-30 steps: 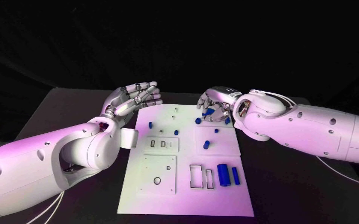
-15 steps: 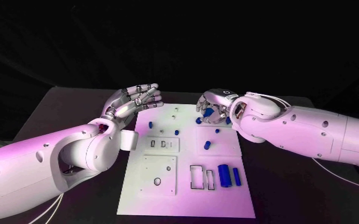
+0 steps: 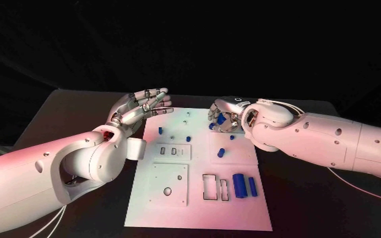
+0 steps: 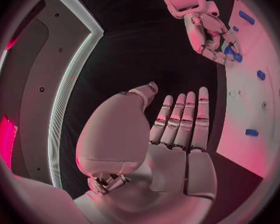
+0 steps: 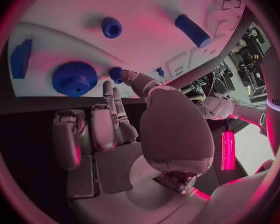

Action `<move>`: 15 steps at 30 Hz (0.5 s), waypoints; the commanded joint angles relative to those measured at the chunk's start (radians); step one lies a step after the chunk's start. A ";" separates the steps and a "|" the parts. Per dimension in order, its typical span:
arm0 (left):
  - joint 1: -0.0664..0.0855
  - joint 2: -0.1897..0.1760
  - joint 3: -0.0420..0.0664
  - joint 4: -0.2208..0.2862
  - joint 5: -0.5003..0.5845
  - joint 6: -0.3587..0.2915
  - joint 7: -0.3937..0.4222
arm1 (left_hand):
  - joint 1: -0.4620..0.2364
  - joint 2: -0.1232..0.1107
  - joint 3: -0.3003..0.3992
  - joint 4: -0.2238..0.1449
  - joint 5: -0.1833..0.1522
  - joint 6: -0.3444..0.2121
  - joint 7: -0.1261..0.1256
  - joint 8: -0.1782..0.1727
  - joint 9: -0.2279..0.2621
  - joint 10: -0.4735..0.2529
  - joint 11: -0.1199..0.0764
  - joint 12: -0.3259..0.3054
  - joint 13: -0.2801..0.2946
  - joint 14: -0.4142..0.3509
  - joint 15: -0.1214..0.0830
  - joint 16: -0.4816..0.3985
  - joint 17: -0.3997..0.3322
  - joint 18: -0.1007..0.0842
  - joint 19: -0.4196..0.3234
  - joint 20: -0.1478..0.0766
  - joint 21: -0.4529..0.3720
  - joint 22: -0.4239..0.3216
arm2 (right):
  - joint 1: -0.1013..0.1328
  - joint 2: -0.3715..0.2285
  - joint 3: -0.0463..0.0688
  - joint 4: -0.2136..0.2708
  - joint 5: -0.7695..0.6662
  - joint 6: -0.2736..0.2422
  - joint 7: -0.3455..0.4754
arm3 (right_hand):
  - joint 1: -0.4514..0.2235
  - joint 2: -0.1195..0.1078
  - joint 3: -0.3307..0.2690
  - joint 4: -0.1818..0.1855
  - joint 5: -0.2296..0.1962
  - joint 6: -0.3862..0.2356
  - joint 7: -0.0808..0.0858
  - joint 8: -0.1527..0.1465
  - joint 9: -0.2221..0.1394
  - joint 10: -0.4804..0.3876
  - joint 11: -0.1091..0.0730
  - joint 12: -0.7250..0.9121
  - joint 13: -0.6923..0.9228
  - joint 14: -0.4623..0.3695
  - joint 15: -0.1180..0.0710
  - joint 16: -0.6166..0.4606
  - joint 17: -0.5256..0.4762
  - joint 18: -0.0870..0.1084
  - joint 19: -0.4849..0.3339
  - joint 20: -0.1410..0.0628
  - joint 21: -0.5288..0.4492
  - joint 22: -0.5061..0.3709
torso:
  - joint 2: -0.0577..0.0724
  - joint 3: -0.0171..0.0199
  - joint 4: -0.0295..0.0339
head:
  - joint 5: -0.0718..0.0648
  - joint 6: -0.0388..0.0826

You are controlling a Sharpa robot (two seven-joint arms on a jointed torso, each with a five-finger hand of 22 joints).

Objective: Assemble the parts on the task board

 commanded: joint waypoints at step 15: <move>0.001 -0.005 0.003 -0.001 0.004 0.019 0.001 | -0.011 -0.001 0.010 0.001 0.003 -0.008 0.085 -0.004 -0.001 -0.006 0.002 -0.006 -0.001 -0.008 0.002 -0.009 0.000 0.006 -0.008 0.004 -0.008 -0.003 | -0.002 -0.001 0.000 0.002 -0.001 -0.027 0.011 | 0.031 0.064 0.065 0.013 -0.004 0.068 -0.029 0.052 0.048 0.062 -0.030 0.066 0.025 0.027 -0.017 0.023 0.014 -0.018 0.068 -0.014 0.020 0.179 | 0.014 0.0007 -0.0009 | 0.001 0.004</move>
